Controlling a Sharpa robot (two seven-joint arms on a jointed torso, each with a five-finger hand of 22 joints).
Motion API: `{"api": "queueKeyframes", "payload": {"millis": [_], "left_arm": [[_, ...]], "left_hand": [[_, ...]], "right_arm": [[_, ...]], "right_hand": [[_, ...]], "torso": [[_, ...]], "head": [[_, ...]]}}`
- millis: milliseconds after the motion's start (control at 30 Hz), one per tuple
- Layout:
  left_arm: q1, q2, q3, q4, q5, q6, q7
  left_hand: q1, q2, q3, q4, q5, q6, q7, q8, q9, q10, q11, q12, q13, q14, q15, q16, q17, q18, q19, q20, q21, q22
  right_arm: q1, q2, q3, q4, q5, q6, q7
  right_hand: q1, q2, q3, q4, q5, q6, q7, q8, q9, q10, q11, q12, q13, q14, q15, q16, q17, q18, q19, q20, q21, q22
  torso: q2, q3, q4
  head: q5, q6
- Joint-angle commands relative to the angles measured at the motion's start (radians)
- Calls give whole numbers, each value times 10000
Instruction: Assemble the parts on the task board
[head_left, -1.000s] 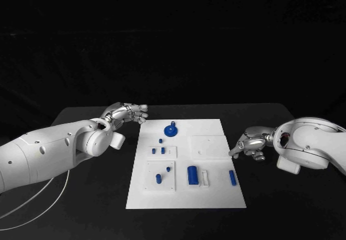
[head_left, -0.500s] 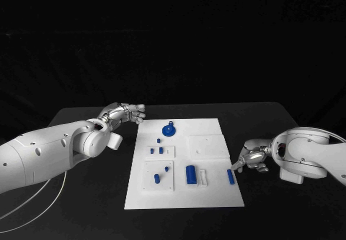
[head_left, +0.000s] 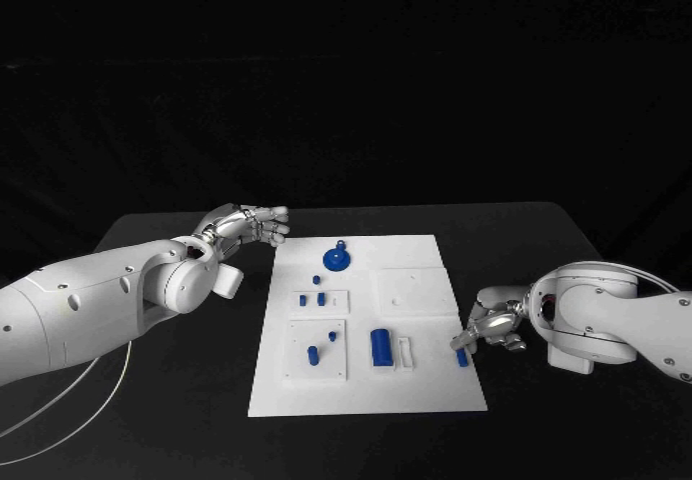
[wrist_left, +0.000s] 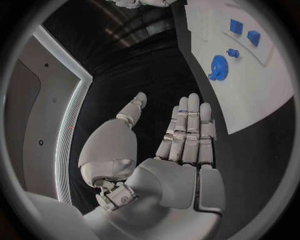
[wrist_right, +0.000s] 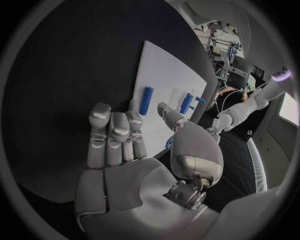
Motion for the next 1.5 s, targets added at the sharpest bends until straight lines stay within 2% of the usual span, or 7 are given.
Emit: {"api": "queueKeyframes", "payload": {"millis": [33, 267, 567, 867, 1067, 1100, 1500], "left_arm": [[-3, 0, 6, 19, 21, 206, 37], [-3, -18, 5, 17, 21, 212, 27], [-3, -33, 5, 33, 19, 240, 0], [-3, -64, 4, 48, 15, 264, -28], [-3, -73, 3, 58, -24, 277, -43], [-3, -74, 3, 58, -24, 277, -44], [-2, -85, 2, 73, -36, 423, -49]], "left_hand": [[-83, 35, -44, 30, -24, -85, -18, 58, -10, -63, 12, -51, -8, 51, 46, -33, 20, 147, -37, 5, -57, 15], [-84, 39, -45, 29, -25, -87, -19, 59, -11, -64, 12, -52, -8, 50, 46, -38, 24, 148, -38, 5, -59, 16], [-85, 40, -47, 26, -28, -89, -18, 59, -12, -65, 13, -53, -8, 51, 46, -43, 30, 149, -38, 5, -62, 19], [-79, 42, -46, 20, -29, -92, -19, 59, -13, -66, 13, -54, -8, 53, 45, -47, 36, 150, -38, 4, -64, 22], [-77, 42, -46, 17, -29, -92, -19, 60, -13, -66, 13, -54, -8, 53, 45, -49, 38, 151, -38, 4, -64, 23], [-77, 42, -46, 17, -29, -92, -19, 60, -13, -66, 13, -54, -8, 53, 45, -49, 38, 151, -38, 4, -64, 23], [-77, 32, -51, 10, -30, -95, -17, 60, -15, -68, 14, -56, -8, 55, 45, -55, 46, 151, -39, 5, -68, 26]], "right_arm": [[-77, 82, -25, -28, -288, -66, -117], [-205, 194, -31, -85, -355, -133, -176], [-292, 294, -39, -132, -830, -76, -323], [-364, 348, -77, -61, -1612, 140, -450], [-501, 484, -121, 103, -2311, 106, -462], [-524, 507, -127, 135, -2418, 80, -456], [-624, 798, -146, 462, -3703, -306, -502]], "right_hand": [[-28, 37, -90, -5, -51, -37, 42, -67, -67, -61, 0, -36, -2, -55, 10, -11, -14, 332, -77, -21, -11, 16], [120, 157, -122, -93, -52, -19, 28, -53, -46, -41, -14, -20, 6, -52, -3, 6, -13, 332, -75, -39, 5, 21], [834, 555, 74, -645, -53, 12, 19, -44, -18, -13, -22, -5, 11, -52, -9, 26, -26, 332, -77, -49, 32, 26], [1632, 507, 593, -1318, -53, 99, 16, -26, -3, 67, -22, 43, 35, -31, 10, 51, -53, 328, -49, 29, 63, 18], [1714, 487, 632, -1433, -54, 113, 17, -26, -2, 77, -19, 42, 31, -29, 17, 55, -60, 329, -45, 54, 70, 16], [1636, 305, 564, -1440, -53, 110, 25, -28, -2, 60, -11, 17, 12, -30, 23, 55, -62, 314, -47, 68, 74, 19], [1369, -418, 541, -937, -53, 88, 45, -63, -8, 58, 9, -44, -36, -20, 52, 27, -123, 332, -13, 134, 41, -42]], "torso": [[-1, -6, 9], [-2, 2, 7], [-2, 2, 1], [-6, 3, -11], [-6, 1, -10], [-6, 1, -10], [-3, -5, -1]], "head": [[23, -18], [47, -37], [64, -54], [69, -87], [68, -91], [68, -91], [42, -79]]}}
